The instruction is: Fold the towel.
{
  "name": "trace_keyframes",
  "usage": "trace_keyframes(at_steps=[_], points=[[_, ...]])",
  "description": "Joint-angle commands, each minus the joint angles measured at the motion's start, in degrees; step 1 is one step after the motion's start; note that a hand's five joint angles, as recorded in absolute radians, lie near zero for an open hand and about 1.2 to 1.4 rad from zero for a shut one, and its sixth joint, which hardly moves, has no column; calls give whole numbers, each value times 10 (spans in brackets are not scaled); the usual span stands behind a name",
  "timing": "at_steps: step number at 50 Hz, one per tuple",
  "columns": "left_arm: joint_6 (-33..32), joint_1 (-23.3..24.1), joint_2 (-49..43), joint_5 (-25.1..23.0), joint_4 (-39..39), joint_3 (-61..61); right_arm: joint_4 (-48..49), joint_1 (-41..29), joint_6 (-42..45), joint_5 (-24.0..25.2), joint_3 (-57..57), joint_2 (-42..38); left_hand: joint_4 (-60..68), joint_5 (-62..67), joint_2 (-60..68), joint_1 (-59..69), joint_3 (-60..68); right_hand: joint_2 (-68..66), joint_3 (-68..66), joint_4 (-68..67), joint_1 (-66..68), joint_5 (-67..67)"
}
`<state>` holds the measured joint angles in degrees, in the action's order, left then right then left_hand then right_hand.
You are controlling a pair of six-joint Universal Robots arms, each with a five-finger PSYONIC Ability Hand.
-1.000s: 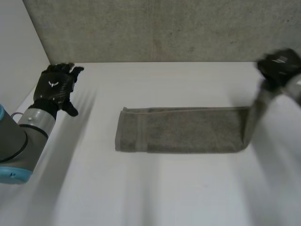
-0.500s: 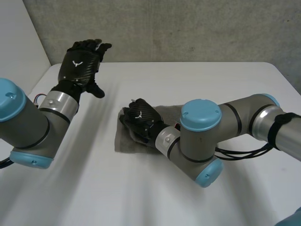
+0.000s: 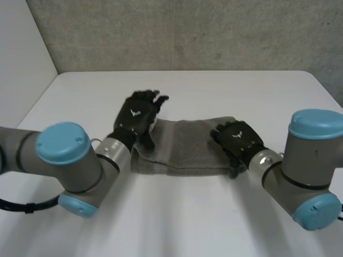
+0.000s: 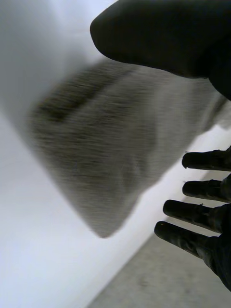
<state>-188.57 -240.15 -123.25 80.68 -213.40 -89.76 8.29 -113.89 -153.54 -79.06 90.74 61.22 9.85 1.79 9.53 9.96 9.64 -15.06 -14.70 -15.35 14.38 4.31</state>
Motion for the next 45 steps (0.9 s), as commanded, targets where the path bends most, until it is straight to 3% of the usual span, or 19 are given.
trace_keyframes(at_steps=[1, 3, 4, 5, 7, 8, 9, 17, 22, 24, 30, 32, 36, 39, 41, 43, 45], points=[[-56, 8, -43, 32, 4, 2, 22, 29, 29, -2, 38, -8, 5, -14, 9, 4, 7, -147, -150, -144, 153, 154], [-72, 6, -45, 35, 7, 1, 30, 31, 37, -6, 42, -9, 7, -12, 10, 6, 9, -213, -216, -210, 219, 220], [-84, 5, -45, 39, 11, -1, 36, 34, 46, -12, 43, -11, 7, -12, 10, 6, 9, -313, -316, -310, 319, 320], [-84, 5, -45, 39, 11, -1, 36, 34, 47, -12, 43, -11, 7, -12, 10, 6, 9, -314, -317, -311, 320, 321], [-97, 6, -44, 42, 22, -3, 40, 37, 70, -28, 37, -12, 7, -12, 10, 6, 9, -556, -560, -553, 563, 564], [-97, 6, -44, 42, 22, -3, 40, 37, 70, -28, 37, -12, 7, -12, 10, 6, 9, -558, -561, -555, 564, 565], [-97, 7, -40, 44, 30, -4, 41, 37, 81, -35, 31, -12, 9, -11, 12, 8, 11, -649, -652, -646, 655, 656], [-91, 8, 14, 68, 71, -10, 52, 15, 122, -41, -33, -7, 4, -16, 7, 3, 6, -649, -653, -646, 656, 657], [-91, 6, 62, 91, 86, -10, 79, -73, 129, -31, -96, -15, 1, -18, 5, 0, 4, -649, -653, -646, 656, 657], [-90, -5, 98, 121, 86, -16, 107, -123, 137, -2, -136, -44, 1, -18, 5, 0, 4, -649, -653, -646, 656, 657], [-89, -39, 157, 150, 80, -38, 117, -178, 163, 77, -193, -108, 1, -18, 5, 0, 4, -649, -653, -646, 656, 657], [-84, -56, 183, 150, 75, -51, 117, -211, 170, 135, -221, -154, 1, -18, 5, 0, 4, -649, -653, -646, 656, 657], [-69, -60, 194, 149, 69, -58, 109, -229, 170, 149, -245, -198, 2, -17, 5, 1, 4, -649, -653, -646, 656, 657], [-51, -59, 194, 149, 69, -62, 93, -230, 170, 129, -250, -215, 2, -17, 5, 1, 4, -649, -653, -646, 656, 657], [-42, -57, 194, 147, 69, -63, 86, -226, 169, 108, -248, -213, 2, -17, 5, 1, 4, -640, -644, -637, 647, 647], [-22, -54, 190, 139, 63, -60, 82, -221, 169, 64, -232, -198, 2, -17, 5, 1, 4, -92, -96, -89, 99, 100], [-10, -53, 187, 129, 62, -56, 84, -220, 161, 45, -216, -176, 2, -17, 5, 1, 4, -60, -63, -57, 67, 67]])
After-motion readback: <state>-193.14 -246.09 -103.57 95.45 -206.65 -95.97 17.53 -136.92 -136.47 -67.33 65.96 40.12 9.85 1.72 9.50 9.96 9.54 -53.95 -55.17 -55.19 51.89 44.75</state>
